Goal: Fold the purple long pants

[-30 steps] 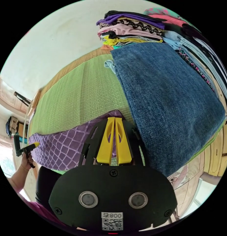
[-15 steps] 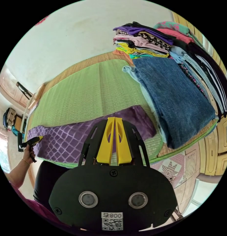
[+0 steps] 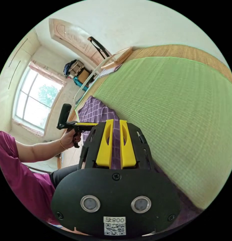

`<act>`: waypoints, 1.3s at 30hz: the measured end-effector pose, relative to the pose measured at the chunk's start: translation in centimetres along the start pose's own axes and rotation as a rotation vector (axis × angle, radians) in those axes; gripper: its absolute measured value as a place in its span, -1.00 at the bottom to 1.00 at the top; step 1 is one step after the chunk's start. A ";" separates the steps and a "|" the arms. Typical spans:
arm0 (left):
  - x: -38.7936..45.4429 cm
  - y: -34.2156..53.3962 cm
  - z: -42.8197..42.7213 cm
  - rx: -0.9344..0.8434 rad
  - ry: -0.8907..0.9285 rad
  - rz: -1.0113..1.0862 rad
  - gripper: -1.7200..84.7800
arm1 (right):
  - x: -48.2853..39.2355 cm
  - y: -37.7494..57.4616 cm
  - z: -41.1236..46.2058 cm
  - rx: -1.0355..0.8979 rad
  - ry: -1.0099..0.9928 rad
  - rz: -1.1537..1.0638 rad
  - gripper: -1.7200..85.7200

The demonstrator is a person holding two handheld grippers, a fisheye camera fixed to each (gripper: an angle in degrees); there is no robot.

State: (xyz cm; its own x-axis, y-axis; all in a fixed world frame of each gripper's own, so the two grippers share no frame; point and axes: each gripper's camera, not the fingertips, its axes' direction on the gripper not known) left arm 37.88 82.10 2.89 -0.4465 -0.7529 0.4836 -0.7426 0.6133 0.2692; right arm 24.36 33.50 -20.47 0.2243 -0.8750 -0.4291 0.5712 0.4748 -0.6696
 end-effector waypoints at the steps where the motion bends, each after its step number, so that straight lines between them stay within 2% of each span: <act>1: -1.0 0.7 0.5 0.001 0.011 0.004 -0.94 | -0.2 -1.2 1.3 -0.020 -0.010 -0.005 -0.83; 6: -4.5 2.6 2.5 0.015 0.068 0.011 -0.94 | -1.2 -8.7 10.6 -0.171 -0.134 0.001 -0.83; 13: -9.2 5.1 2.6 0.151 0.203 -0.026 -0.86 | -4.3 -10.7 15.2 -0.185 -0.254 -0.010 -0.87; 15: -9.8 5.3 2.5 0.167 0.195 -0.012 -0.84 | -5.7 -10.8 15.7 -0.136 -0.294 -0.024 -0.88; 18: -10.2 5.2 3.4 0.145 0.170 0.029 -0.81 | -7.7 -11.4 17.8 -0.163 -0.239 -0.051 -0.88; 24: -10.3 4.8 7.9 0.008 -0.032 0.079 -0.88 | -9.3 -13.0 21.5 -0.197 -0.226 -0.052 -0.88; 28: -11.5 6.4 8.9 0.041 -0.018 0.067 -0.94 | -9.9 -14.0 21.2 -0.182 -0.212 -0.057 -0.88; 33: -12.4 8.3 9.4 0.078 -0.013 0.067 -0.95 | -7.8 -16.1 19.1 -0.034 -0.266 0.036 -0.86; 39: -12.6 10.7 9.0 0.181 0.007 0.084 -0.96 | -7.1 -18.8 22.9 -0.116 -0.336 0.084 -0.82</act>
State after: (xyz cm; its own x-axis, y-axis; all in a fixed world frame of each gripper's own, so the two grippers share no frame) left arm 31.06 95.99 -7.86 -0.5080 -0.6986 0.5040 -0.7806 0.6206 0.0735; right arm 30.13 28.63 9.02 0.5245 -0.8059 -0.2748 0.4508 0.5366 -0.7133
